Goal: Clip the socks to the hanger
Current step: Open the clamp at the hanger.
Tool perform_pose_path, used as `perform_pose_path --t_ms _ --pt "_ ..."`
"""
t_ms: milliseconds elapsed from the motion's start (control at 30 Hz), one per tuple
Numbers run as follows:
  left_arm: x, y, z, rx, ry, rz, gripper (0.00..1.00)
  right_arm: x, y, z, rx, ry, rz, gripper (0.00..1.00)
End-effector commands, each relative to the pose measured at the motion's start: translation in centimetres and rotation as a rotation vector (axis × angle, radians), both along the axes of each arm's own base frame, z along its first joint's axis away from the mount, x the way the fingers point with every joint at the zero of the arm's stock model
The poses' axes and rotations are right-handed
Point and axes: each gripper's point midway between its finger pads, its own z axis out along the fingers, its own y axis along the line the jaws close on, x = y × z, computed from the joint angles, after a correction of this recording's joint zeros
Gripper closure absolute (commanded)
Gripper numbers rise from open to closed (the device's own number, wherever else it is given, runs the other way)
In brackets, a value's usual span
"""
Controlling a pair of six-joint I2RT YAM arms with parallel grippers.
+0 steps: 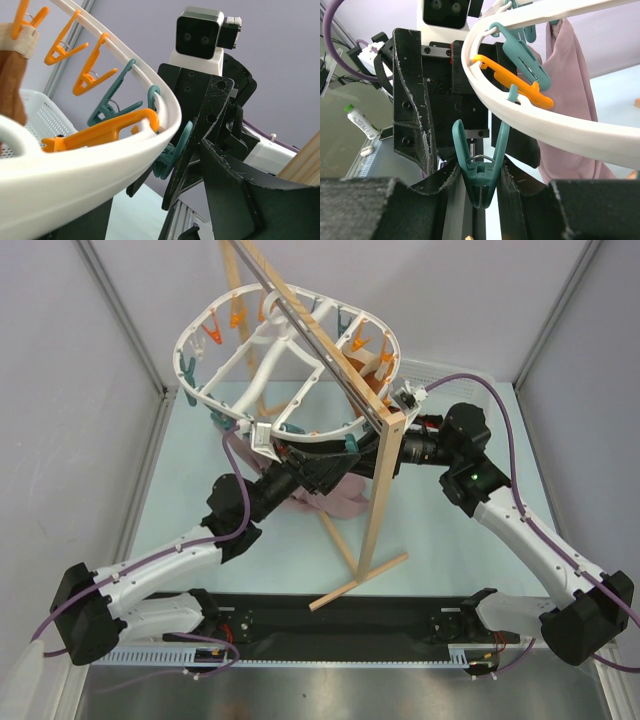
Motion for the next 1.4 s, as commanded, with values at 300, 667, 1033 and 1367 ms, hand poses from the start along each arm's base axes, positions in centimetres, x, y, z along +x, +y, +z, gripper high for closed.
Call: perform_pose_path --t_ms 300,667,1033,1367 --pt "0.4 1.1 4.0 -0.130 -0.043 0.009 0.12 -1.7 -0.1 2.1 0.022 -0.063 0.077 0.87" --pt "0.6 0.9 4.1 -0.191 -0.047 -0.008 0.25 -1.8 -0.1 1.9 0.021 -0.059 0.080 0.87" --pt "-0.2 0.4 4.4 -0.186 -0.079 -0.057 0.32 -1.9 -0.2 1.8 0.018 -0.056 0.084 0.87" --pt "-1.4 0.1 4.4 -0.208 -0.114 -0.124 0.31 -1.7 -0.1 1.8 0.019 -0.050 0.080 0.87"
